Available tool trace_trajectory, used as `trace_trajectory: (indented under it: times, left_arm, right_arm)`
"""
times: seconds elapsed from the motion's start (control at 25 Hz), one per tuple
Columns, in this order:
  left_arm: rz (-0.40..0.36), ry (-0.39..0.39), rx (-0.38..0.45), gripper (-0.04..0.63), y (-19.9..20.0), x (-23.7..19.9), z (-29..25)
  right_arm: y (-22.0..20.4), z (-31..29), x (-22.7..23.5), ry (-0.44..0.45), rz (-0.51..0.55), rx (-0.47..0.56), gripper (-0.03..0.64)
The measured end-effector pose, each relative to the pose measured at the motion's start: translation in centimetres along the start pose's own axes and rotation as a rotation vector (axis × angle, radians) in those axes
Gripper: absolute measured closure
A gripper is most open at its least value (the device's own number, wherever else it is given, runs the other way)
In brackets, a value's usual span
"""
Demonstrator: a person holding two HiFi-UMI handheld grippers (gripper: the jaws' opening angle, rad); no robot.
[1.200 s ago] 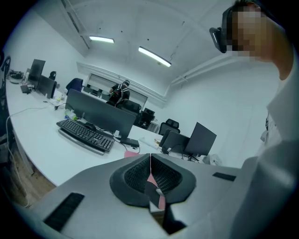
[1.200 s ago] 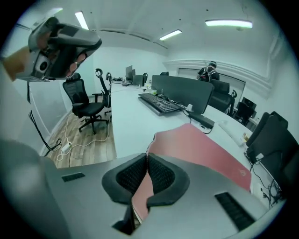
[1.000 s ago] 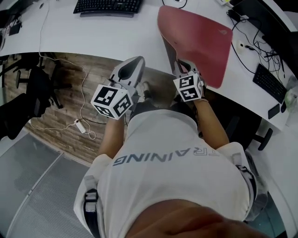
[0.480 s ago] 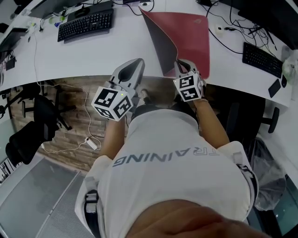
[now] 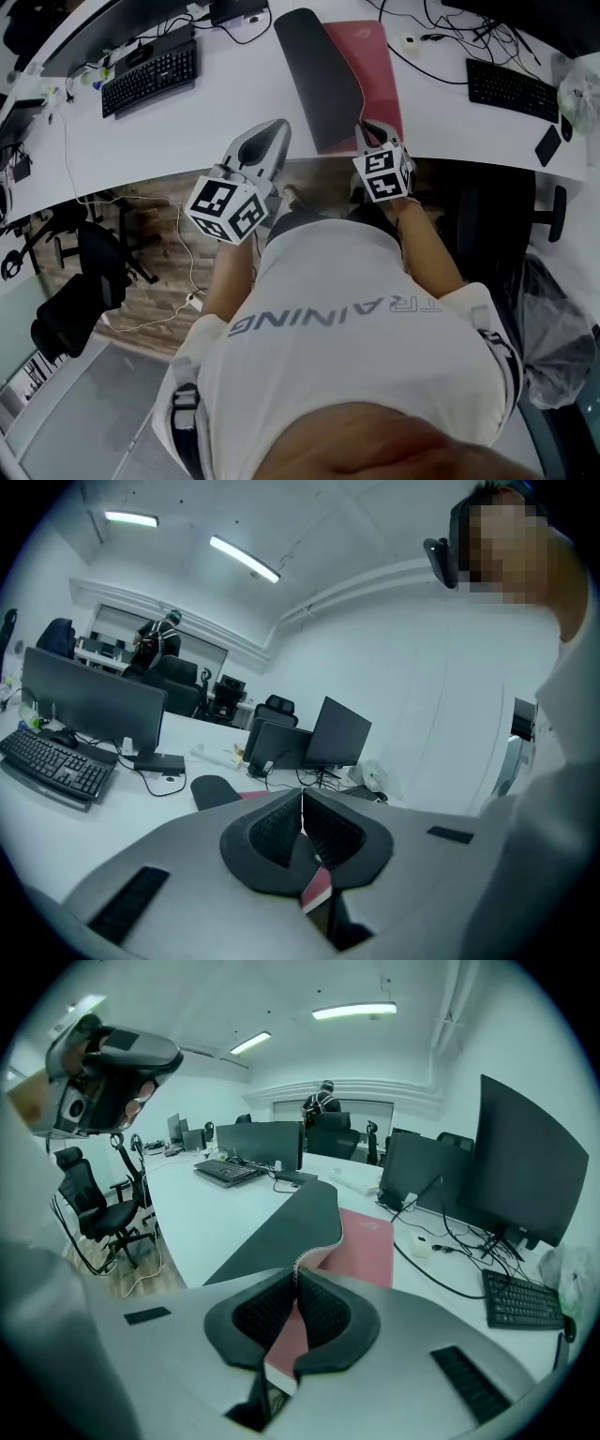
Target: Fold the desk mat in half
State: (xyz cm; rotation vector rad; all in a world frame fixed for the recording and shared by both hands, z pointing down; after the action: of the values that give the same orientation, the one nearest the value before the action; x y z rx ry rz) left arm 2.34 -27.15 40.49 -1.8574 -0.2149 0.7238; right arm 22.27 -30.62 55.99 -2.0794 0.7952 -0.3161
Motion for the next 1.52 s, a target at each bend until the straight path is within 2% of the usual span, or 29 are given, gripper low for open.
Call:
trace_trajectory:
  times: [0.4, 0.96, 1.12, 1.28, 1.4, 1.52]
  left_arm:
    - [-0.003, -0.046, -0.041, 0.563, -0.8, 1.8, -3.1]
    - [-0.029, -0.084, -0.079, 0.563, -0.8, 2.9, -5.3]
    - [-0.04, -0.077, -0.084, 0.563, -0.5, 2.9, -4.9]
    - [-0.051, -0.089, -0.088, 0.563, -0.3, 2.9, -4.6]
    - [-0.056, -0.099, -0.074, 0.563, 0.1, 3.2, -4.1]
    - [-0.044, -0.115, -0.051, 0.563, 0.7, 3.5, -3.8]
  right_arm:
    - [-5.6, 0.6, 3.2, -0.061, -0.098, -0.105, 0.581]
    - [-10.6, 1.2, 6.7, -0.128, -0.193, -0.213, 0.581]
    - [-10.9, 1.0, 6.9, -0.11, -0.219, -0.22, 0.562]
    - [-10.7, 1.1, 7.4, -0.133, -0.255, -0.2, 0.525]
    - [-9.7, 2.1, 8.1, -0.149, -0.269, -0.187, 0.455]
    - [-7.4, 3.6, 9.1, -0.189, -0.263, -0.115, 0.448]
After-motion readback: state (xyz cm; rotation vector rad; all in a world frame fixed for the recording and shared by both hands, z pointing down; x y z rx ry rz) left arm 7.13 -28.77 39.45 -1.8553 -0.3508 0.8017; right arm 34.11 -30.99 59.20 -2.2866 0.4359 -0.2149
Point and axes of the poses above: the fingertips, and each gripper's own axes: z backward along the fingers, x to its right, y out of its top, the point moved 7 cm from there along z, backward along the fingers, and after that the axes turned 5 degrees about x, right-handed, at the moved point
